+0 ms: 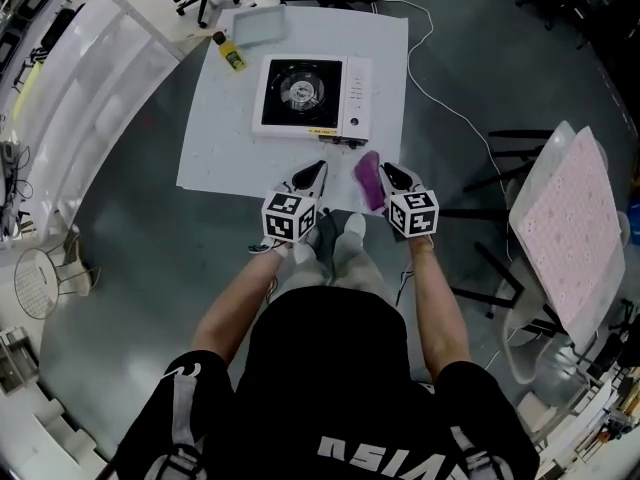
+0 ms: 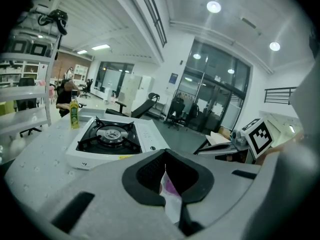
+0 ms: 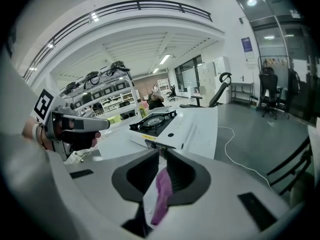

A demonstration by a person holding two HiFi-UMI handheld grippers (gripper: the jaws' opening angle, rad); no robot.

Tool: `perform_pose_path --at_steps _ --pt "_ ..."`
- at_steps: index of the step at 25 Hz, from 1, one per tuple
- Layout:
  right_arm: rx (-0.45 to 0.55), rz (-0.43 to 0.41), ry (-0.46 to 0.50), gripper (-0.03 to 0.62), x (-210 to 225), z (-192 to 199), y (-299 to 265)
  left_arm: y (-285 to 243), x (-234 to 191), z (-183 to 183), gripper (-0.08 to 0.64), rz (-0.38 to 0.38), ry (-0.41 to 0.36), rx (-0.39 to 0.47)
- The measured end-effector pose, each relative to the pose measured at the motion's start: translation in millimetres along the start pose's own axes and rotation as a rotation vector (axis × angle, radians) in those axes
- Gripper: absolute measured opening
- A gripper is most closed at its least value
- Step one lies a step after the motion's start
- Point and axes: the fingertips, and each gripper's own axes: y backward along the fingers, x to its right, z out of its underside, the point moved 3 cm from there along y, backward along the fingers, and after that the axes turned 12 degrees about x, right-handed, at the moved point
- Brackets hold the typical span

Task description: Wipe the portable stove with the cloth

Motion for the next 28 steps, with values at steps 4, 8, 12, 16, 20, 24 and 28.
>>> perform_pose_path --at_steps 4,8,12,16,20,24,28 --pt "-0.064 -0.013 -0.018 0.105 8 28 -12 -6 -3 13 0.009 -0.006 0.007 -0.020" --pt "-0.125 -0.026 -0.023 0.150 14 52 -25 -11 -5 22 0.009 -0.009 0.008 -0.034" --pt "-0.177 -0.041 -0.020 0.191 18 73 -37 -16 -9 29 0.009 -0.018 0.011 -0.045" --pt "-0.227 -0.053 -0.011 0.202 19 92 -44 -19 -14 40 0.009 -0.037 0.022 -0.058" --pt "-0.286 -0.069 0.004 0.203 20 111 -48 -21 -16 48 0.009 -0.058 0.038 -0.068" --pt "-0.348 -0.065 0.065 0.202 22 125 -51 -21 -16 51 0.009 -0.086 0.053 -0.067" --pt "-0.360 -0.078 0.095 0.133 23 126 -51 -24 -14 53 0.009 -0.111 0.059 -0.063"
